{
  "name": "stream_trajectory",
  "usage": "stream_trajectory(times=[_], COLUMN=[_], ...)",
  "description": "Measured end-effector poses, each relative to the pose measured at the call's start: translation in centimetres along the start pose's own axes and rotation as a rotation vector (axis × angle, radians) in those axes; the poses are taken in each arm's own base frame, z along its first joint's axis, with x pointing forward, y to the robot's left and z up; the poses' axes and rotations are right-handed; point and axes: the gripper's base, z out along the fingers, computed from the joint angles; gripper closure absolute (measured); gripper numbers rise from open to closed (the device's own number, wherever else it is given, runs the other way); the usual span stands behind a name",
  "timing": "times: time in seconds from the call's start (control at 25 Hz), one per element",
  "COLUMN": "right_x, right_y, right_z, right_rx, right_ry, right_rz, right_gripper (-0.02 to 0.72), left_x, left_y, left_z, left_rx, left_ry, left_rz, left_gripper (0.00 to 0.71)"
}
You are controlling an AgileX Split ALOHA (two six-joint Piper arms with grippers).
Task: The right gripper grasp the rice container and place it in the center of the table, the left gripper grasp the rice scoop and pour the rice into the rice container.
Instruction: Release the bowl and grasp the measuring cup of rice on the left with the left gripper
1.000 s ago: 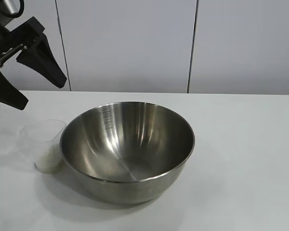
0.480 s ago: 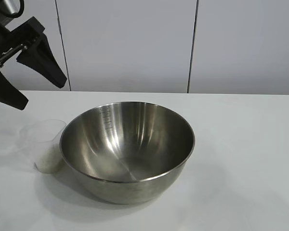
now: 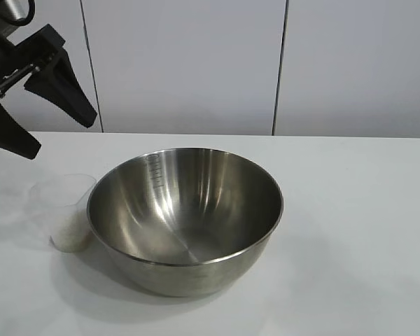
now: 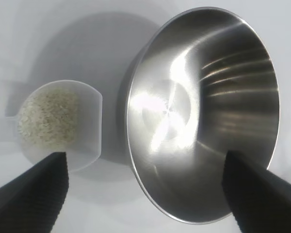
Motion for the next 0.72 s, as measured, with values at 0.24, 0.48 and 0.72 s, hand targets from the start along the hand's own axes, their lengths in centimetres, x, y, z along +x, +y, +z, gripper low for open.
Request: stream_trajectory(times=[0.24, 0.48, 0.72], right_x=[-0.10, -0.13, -0.16], right_y=[0.01, 0.01, 0.01], right_z=[0.00, 0.00, 0.00], right_rx=[-0.001, -0.001, -0.001], right_ry=[-0.011, -0.014, -0.017], right_rz=[0.003, 0.003, 0.003], right_gripper=[0.169, 0.169, 0.169], left_x=[0.00, 0.00, 0.00], left_y=[0.00, 0.00, 0.00], left_z=[0.00, 0.00, 0.00], left_rx=[0.000, 0.000, 0.000], left_ry=[0.000, 0.000, 0.000], left_rz=[0.000, 0.000, 0.000], left_gripper=[0.088, 0.088, 0.088])
